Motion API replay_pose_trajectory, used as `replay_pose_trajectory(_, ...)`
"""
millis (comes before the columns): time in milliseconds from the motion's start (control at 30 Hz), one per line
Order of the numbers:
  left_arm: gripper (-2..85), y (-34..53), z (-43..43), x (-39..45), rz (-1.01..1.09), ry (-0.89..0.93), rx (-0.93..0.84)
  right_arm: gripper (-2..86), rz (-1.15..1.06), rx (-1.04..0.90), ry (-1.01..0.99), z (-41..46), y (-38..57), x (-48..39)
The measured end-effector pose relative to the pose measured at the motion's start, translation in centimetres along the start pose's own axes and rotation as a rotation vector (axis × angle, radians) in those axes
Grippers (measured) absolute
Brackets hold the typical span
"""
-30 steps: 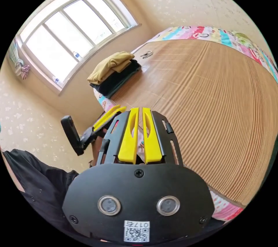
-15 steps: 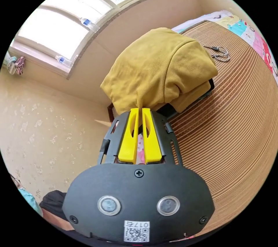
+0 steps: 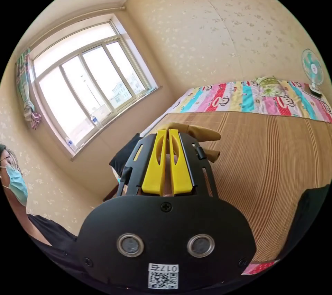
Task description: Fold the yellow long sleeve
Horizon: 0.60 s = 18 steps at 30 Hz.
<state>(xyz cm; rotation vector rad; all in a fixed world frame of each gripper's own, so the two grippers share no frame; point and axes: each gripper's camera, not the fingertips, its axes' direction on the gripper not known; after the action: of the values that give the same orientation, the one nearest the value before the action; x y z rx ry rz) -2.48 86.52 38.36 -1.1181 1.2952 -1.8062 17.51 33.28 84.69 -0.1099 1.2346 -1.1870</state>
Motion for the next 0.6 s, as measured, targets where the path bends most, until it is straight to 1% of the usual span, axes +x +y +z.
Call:
replay_pose_trajectory(67,11.3,-0.3,0.0,-0.2,-0.015,0.012,0.008,1.1,0.072,-0.081,0.090,-2.1,4.2,4.2)
replay_pose_trajectory(133,11.3,-0.5,0.1,-0.1,-0.017,0.013,0.002,1.3,0.187,-0.272,0.187,-2.8,11.1,9.1)
replay_pose_trajectory(233,11.4,-0.8,0.2,0.2,-0.007,0.007,0.007,1.4,0.284,-0.427,0.210,-3.0,19.1,11.7)
replay_pose_trajectory(267,11.6,-0.9,0.3,0.4,0.001,0.003,0.008,1.4,0.289,-0.439,0.193,-3.2,20.3,11.8)
replay_pose_trajectory(333,11.9,-1.1,0.4,0.6,0.011,-0.003,0.007,1.3,0.284,-0.457,0.060,-4.1,22.8,11.9)
replay_pose_trajectory(400,11.9,-1.2,0.6,0.8,0.018,-0.008,0.008,1.3,0.277,-0.476,-0.007,-5.0,22.9,12.2)
replay_pose_trajectory(467,10.7,-1.4,0.8,0.8,0.008,-0.027,0.012,1.3,0.261,-0.461,0.019,-6.6,22.0,12.5)
replay_pose_trajectory(533,8.7,-1.4,1.0,0.7,-0.019,-0.064,0.008,1.5,0.253,-0.377,0.120,-9.6,20.5,13.4)
replay_pose_trajectory(600,7.8,-1.3,1.0,0.9,-0.034,-0.064,0.021,2.2,0.288,-0.309,0.183,-11.6,19.6,14.7)
